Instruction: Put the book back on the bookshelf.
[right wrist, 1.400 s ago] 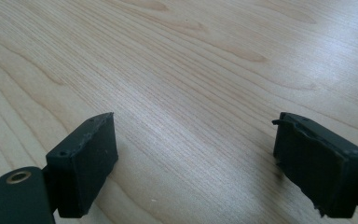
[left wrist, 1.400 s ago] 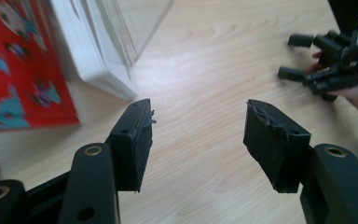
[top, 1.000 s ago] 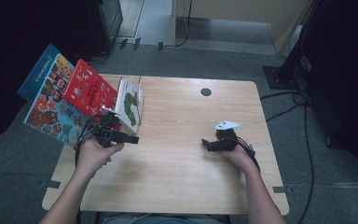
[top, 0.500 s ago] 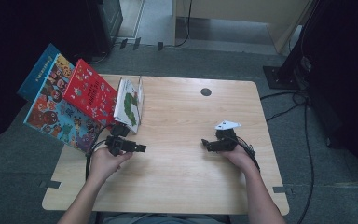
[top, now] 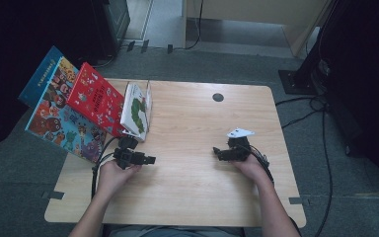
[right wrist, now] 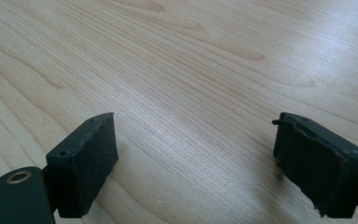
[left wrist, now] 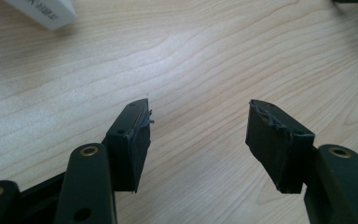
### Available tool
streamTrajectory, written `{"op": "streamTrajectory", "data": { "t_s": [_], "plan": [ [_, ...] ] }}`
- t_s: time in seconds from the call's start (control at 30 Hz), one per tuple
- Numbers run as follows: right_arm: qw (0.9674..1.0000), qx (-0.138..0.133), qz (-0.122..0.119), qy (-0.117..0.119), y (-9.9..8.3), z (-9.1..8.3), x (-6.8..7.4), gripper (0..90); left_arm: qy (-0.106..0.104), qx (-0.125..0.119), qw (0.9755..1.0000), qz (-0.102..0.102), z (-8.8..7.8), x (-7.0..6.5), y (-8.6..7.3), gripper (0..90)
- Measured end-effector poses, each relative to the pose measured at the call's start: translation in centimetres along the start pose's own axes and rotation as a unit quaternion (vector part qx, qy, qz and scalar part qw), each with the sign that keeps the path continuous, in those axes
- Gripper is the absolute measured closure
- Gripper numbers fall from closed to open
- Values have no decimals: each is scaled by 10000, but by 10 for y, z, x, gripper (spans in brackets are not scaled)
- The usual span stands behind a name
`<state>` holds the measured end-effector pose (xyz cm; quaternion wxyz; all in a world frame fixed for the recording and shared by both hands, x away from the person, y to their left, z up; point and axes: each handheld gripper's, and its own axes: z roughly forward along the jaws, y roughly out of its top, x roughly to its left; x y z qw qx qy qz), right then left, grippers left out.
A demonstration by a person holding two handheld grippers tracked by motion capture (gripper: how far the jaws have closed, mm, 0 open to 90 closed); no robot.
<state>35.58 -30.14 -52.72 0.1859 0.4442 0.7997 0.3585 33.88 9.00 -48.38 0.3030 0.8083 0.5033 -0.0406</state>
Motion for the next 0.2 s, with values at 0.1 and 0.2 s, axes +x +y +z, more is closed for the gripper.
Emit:
{"op": "streamTrajectory", "data": {
  "t_s": [0.1, 0.2],
  "plan": [
    [10000, 6, 12, -13, 0, 0, 0, 132, -50, -35, 10000, -11, 1, 2, -2, 404],
    [10000, 4, 21, -13, 0, 0, 1, 131, -8, -36, 10000, 13, 2, 4, -4, 401]
  ]
}}
